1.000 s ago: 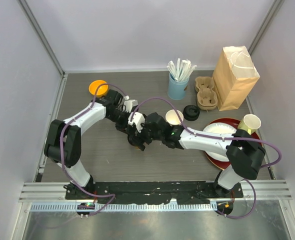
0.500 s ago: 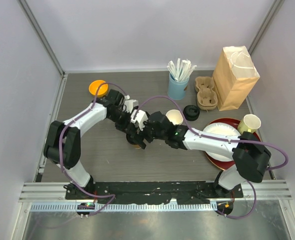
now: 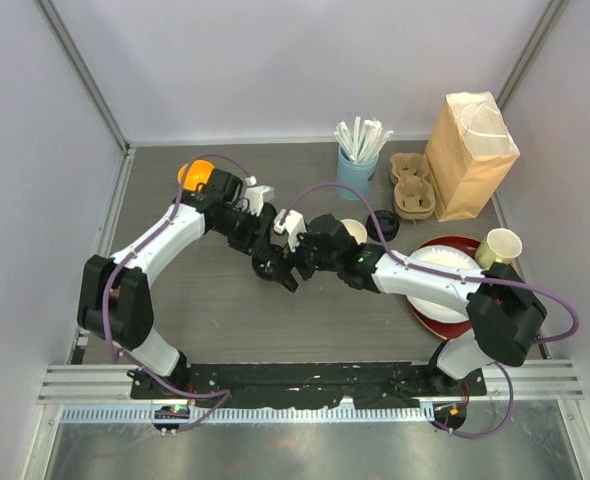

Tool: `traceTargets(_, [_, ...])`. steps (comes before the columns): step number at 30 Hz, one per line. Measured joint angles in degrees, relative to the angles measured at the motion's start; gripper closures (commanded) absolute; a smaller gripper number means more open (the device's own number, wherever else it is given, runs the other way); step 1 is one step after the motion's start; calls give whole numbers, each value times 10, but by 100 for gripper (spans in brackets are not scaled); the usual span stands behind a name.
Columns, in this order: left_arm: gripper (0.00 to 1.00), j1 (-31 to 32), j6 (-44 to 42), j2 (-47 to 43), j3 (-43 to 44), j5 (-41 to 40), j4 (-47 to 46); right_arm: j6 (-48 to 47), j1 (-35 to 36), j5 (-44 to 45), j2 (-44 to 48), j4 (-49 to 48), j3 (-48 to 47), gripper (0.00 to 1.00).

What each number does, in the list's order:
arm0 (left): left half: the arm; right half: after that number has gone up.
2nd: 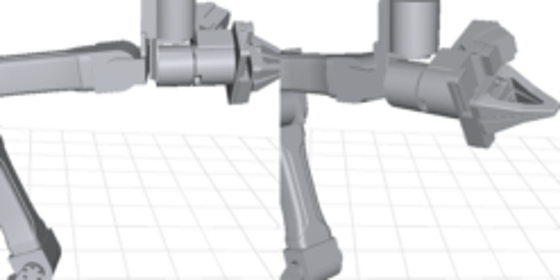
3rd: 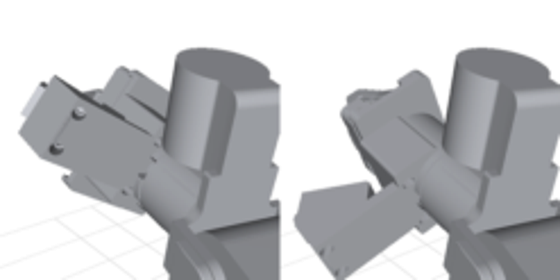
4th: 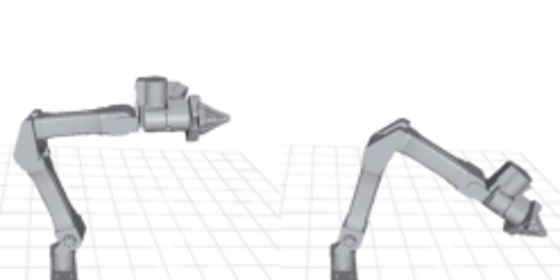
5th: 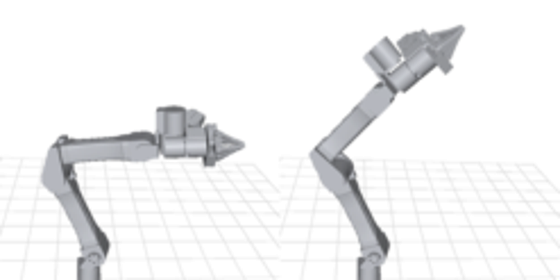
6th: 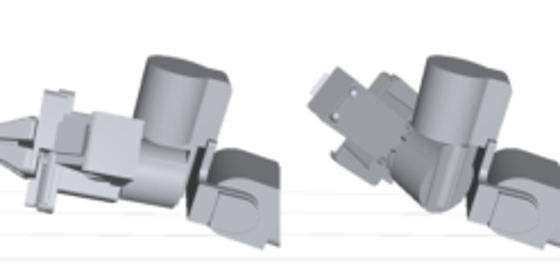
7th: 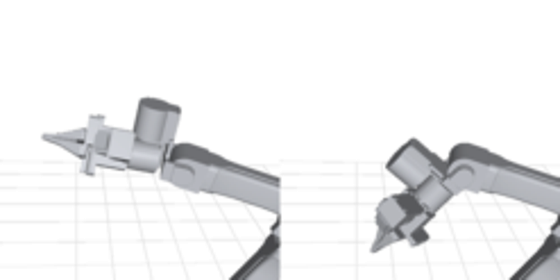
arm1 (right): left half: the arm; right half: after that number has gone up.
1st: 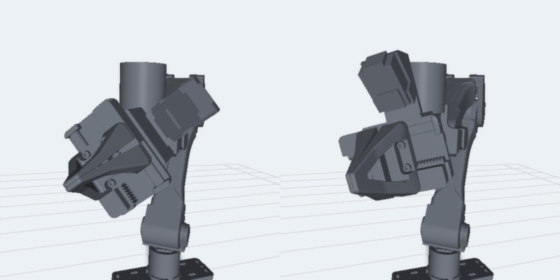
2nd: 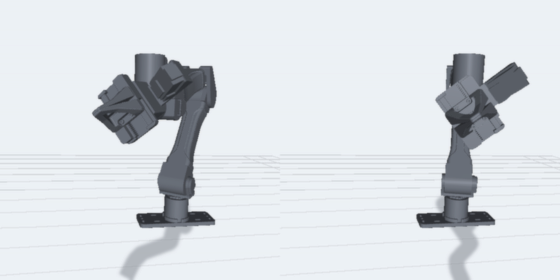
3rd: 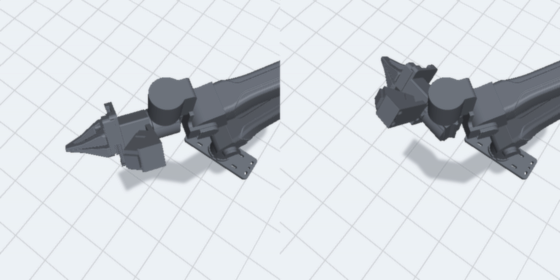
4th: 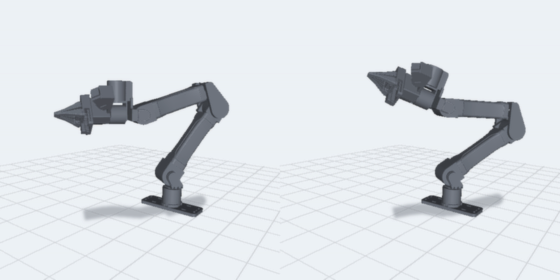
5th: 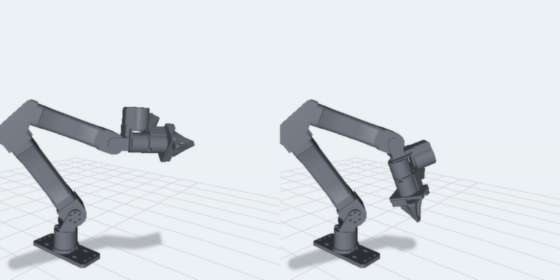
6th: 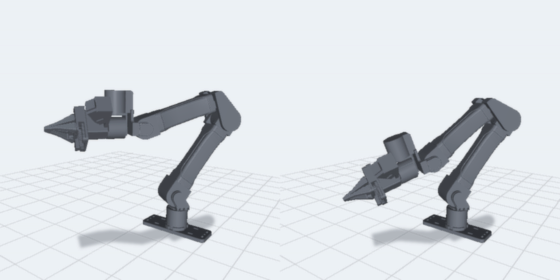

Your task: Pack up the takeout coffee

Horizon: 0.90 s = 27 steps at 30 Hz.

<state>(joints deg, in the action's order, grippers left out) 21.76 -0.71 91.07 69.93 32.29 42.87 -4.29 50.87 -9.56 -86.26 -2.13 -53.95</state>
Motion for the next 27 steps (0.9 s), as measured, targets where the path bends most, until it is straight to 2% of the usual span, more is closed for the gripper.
traceTargets(12, [44, -1, 1, 54, 0, 31, 0, 17, -12, -57, 20, 12, 0, 10])
traceTargets(17, [34, -3, 2, 71, 0, 52, 0, 39, -39, -62, 2, 11, -4, 10])
traceTargets(20, [30, -5, 2, 72, 1, 69, -1, 49, -46, -62, -19, 11, -11, 13])
traceTargets(23, [28, -6, 2, 72, 1, 81, -7, 56, -46, -62, -42, 14, -23, 20])
traceTargets(27, [27, -17, 2, 72, 1, 93, -11, 63, -46, -61, -61, 26, -34, 22])
